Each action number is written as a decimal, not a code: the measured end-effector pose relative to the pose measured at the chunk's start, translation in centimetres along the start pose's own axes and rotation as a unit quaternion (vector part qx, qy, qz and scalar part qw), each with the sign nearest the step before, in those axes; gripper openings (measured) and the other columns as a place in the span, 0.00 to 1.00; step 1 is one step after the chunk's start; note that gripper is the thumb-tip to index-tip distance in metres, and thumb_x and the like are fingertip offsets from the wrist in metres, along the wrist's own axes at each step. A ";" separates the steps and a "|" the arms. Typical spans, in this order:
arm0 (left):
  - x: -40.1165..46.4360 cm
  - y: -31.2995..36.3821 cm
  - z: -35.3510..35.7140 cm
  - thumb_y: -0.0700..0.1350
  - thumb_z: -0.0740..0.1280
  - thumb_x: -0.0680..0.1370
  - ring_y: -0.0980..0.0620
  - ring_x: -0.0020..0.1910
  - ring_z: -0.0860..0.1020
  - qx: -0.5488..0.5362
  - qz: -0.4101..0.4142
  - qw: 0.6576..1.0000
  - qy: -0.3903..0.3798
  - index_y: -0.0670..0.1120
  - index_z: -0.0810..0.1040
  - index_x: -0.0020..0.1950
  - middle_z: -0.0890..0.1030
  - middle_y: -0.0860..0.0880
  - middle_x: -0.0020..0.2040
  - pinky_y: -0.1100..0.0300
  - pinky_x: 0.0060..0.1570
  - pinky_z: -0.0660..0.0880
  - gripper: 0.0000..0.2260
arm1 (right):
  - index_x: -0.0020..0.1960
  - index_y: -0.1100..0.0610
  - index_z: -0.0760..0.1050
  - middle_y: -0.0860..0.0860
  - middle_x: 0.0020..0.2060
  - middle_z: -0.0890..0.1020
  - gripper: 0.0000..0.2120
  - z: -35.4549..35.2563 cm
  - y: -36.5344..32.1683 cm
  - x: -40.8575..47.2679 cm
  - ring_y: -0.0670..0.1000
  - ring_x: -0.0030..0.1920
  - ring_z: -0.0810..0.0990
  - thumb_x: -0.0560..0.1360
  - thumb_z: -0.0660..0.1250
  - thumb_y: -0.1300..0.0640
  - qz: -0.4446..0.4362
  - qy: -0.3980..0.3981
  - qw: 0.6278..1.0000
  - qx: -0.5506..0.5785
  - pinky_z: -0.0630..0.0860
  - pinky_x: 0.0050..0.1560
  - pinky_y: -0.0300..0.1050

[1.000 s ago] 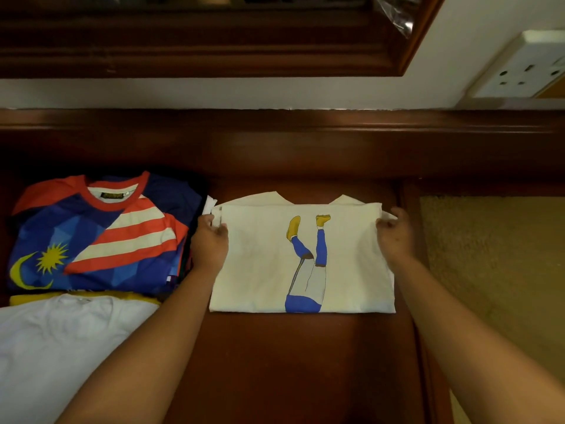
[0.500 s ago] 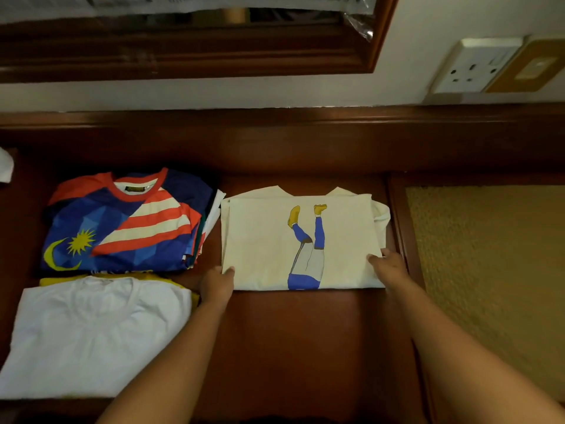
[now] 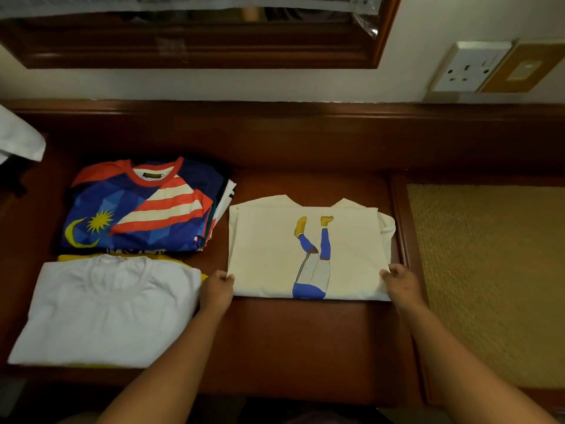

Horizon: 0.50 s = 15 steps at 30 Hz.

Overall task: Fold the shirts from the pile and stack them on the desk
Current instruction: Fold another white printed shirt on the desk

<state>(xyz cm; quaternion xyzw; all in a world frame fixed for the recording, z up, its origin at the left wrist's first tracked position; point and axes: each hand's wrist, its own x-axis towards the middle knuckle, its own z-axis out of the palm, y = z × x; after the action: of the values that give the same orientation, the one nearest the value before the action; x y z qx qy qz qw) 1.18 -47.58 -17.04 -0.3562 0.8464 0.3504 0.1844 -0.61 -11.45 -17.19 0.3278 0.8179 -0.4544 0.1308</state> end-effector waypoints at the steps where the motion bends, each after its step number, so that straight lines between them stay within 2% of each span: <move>1: -0.2 -0.1 0.0 0.45 0.62 0.81 0.41 0.58 0.75 0.000 0.000 1.000 0.000 0.40 0.76 0.62 0.78 0.40 0.61 0.55 0.54 0.71 0.13 | 0.58 0.67 0.76 0.59 0.49 0.78 0.10 0.0 0.3 -0.1 0.54 0.48 0.74 0.79 0.63 0.64 -0.001 -0.001 1.000 -0.003 0.67 0.47 0.43; 6: -1.0 -0.9 -0.4 0.41 0.63 0.79 0.41 0.54 0.76 0.019 0.010 1.000 -0.009 0.40 0.75 0.61 0.79 0.40 0.59 0.58 0.49 0.69 0.12 | 0.57 0.63 0.76 0.62 0.54 0.80 0.09 -0.3 1.1 -0.3 0.56 0.50 0.75 0.78 0.63 0.64 0.000 -0.010 1.000 -0.021 0.69 0.48 0.45; 9: -1.7 -1.2 -0.3 0.41 0.63 0.79 0.45 0.50 0.76 0.023 0.031 0.999 -0.007 0.41 0.74 0.61 0.79 0.41 0.58 0.57 0.46 0.71 0.11 | 0.61 0.63 0.74 0.61 0.56 0.79 0.12 -0.8 0.7 -0.6 0.58 0.54 0.76 0.78 0.61 0.64 -0.024 0.006 0.998 -0.054 0.70 0.50 0.45; 11: -2.3 -1.1 0.0 0.42 0.64 0.78 0.44 0.56 0.76 0.044 0.073 0.996 0.012 0.43 0.72 0.64 0.77 0.42 0.62 0.53 0.52 0.75 0.15 | 0.64 0.60 0.72 0.59 0.59 0.78 0.15 -1.0 0.3 -1.4 0.59 0.59 0.76 0.78 0.61 0.62 -0.053 0.016 0.995 -0.082 0.71 0.53 0.47; 13: -3.1 -0.5 0.2 0.43 0.64 0.78 0.44 0.65 0.72 0.081 0.120 0.989 0.043 0.45 0.69 0.70 0.73 0.43 0.67 0.51 0.62 0.72 0.19 | 0.67 0.60 0.71 0.58 0.62 0.77 0.17 -0.7 0.0 -2.6 0.58 0.62 0.74 0.79 0.60 0.61 -0.091 0.014 0.991 -0.099 0.71 0.58 0.48; 15: -4.2 0.5 0.6 0.44 0.64 0.79 0.46 0.70 0.67 0.102 0.170 0.978 0.067 0.46 0.66 0.72 0.68 0.46 0.72 0.52 0.66 0.68 0.22 | 0.68 0.61 0.70 0.57 0.65 0.75 0.17 -0.3 -0.2 -4.0 0.57 0.65 0.72 0.79 0.61 0.61 -0.130 0.013 0.985 -0.112 0.69 0.62 0.48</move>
<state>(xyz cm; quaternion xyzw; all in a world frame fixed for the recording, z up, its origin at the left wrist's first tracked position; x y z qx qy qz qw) 3.70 -44.85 -14.83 -0.2089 0.9365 0.2634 0.0999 2.27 -12.94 -14.91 0.2081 0.9008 -0.3688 0.0965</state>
